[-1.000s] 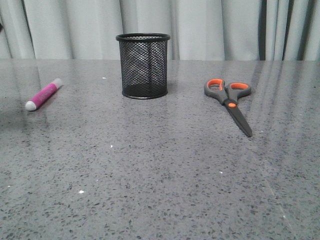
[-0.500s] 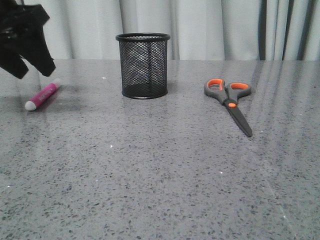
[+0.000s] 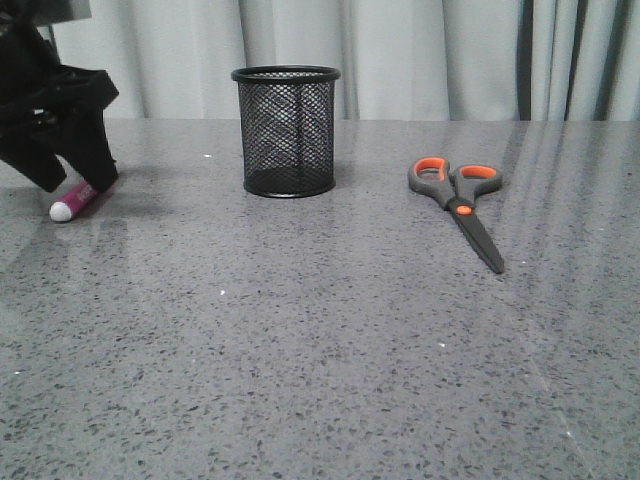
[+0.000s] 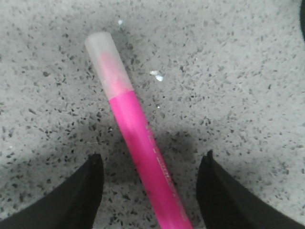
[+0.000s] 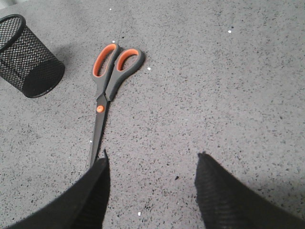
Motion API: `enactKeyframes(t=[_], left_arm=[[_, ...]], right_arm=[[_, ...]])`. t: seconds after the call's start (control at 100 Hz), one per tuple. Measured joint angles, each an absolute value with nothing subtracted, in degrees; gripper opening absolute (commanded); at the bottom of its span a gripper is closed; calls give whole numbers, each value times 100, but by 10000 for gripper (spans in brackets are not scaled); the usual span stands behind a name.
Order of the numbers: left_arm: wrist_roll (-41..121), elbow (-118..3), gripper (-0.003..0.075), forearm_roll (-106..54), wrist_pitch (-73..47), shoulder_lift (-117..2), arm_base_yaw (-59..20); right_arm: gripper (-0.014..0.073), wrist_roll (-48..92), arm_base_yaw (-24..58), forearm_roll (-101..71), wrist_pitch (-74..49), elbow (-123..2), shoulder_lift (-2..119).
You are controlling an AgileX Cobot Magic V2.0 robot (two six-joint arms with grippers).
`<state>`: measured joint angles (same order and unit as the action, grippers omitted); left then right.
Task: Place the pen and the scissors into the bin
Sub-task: 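Lower the left gripper and close it on the pink highlighter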
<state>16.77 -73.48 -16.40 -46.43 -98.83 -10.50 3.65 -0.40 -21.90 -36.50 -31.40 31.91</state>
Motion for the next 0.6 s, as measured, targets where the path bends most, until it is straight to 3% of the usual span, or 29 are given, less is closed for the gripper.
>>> enactKeyframes(t=[0.33,0.6], left_arm=[[1677,-7372,295,-1628,-4544,-9951,-1050],[1676,-7372,292,-1470,-4443,-9961,-1198]], right_arm=[[362,365,-40,-2190,-3650,-3140,3191],[362,365,-40,-2190,-3608,-3140,3191]])
